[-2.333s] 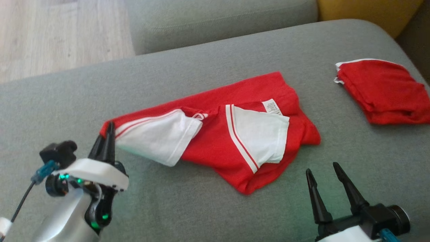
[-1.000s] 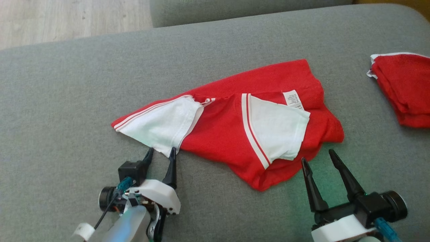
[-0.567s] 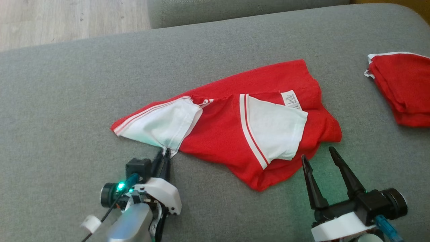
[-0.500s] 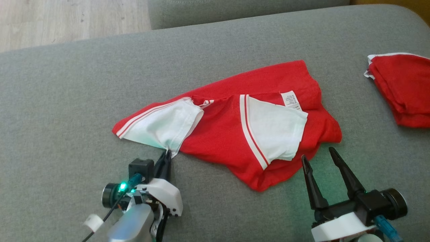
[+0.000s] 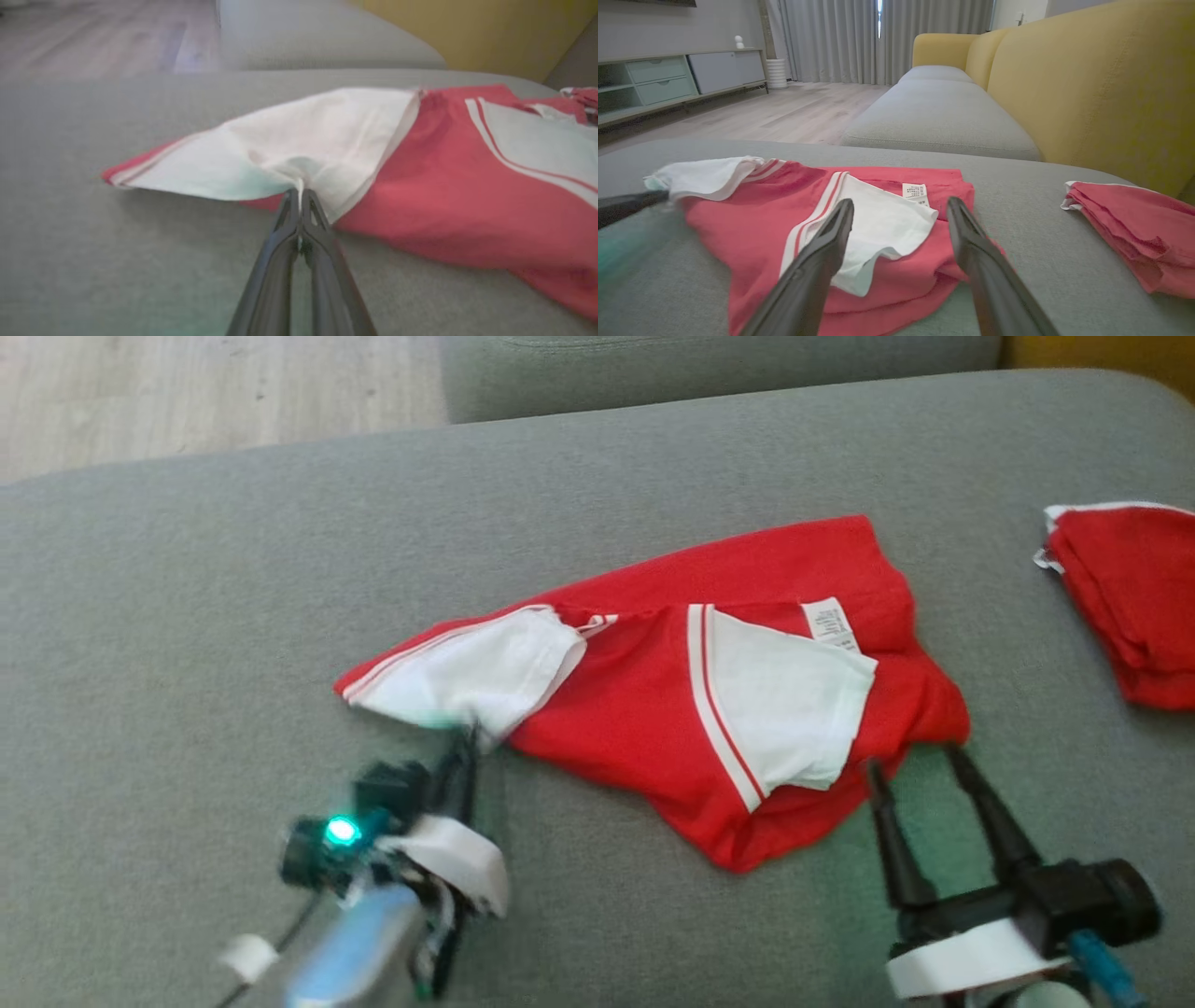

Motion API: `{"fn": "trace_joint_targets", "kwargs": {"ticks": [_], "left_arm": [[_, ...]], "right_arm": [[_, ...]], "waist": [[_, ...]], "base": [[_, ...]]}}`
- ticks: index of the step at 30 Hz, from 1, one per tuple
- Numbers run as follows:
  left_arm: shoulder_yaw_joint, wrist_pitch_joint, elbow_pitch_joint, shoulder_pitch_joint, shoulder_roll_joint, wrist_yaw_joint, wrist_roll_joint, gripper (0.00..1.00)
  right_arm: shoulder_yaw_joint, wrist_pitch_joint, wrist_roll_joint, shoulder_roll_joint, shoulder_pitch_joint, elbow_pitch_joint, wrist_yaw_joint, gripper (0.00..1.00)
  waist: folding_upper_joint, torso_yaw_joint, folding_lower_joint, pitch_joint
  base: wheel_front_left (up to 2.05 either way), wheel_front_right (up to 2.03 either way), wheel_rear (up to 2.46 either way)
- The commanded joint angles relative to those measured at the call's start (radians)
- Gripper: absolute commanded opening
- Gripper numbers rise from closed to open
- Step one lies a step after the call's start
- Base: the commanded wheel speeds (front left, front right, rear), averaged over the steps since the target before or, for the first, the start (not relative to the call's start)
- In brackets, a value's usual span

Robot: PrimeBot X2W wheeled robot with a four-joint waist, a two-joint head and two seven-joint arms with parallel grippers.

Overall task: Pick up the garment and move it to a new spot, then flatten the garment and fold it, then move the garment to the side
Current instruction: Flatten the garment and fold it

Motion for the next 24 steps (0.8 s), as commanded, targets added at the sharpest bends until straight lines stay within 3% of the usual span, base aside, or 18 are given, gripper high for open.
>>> {"fn": "trace_joint_targets", "kwargs": {"ticks": [1,7,13,18,24], "left_arm": [[0.067,-0.013,-0.112,-0.017,0.067,0.021,0.022,0.00],[0.124,-0.013,-0.335,-0.009,0.182,0.050,0.058,0.00],[0.159,0.028,-0.486,-0.077,0.273,0.077,0.085,0.00],[0.166,0.071,-0.554,-0.134,0.303,0.088,0.100,0.00],[0.155,0.093,-0.586,-0.172,0.300,0.092,0.110,0.00]], "right_arm": [[-0.010,-0.006,0.005,-0.009,-0.024,-0.034,-0.001,1.00],[-0.050,-0.006,0.065,-0.033,-0.076,0.021,-0.001,1.00],[-0.056,0.017,0.221,-0.146,-0.223,0.153,-0.001,1.00],[0.023,0.219,0.465,-0.294,-0.356,0.222,-0.001,1.00],[0.106,0.477,0.821,-0.435,-0.431,0.198,-0.001,1.00]], "waist": [[0.0000,0.018,0.0000,0.001],[0.0000,0.053,0.0000,0.024],[0.0000,0.084,0.0000,0.079],[0.0000,0.099,0.0000,0.115],[0.0000,0.116,0.0000,0.147]], "base": [[0.00,0.00,0.00],[0.00,0.00,0.00],[0.00,0.00,0.00],[0.00,0.00,0.00],[0.00,0.00,0.00]]}}
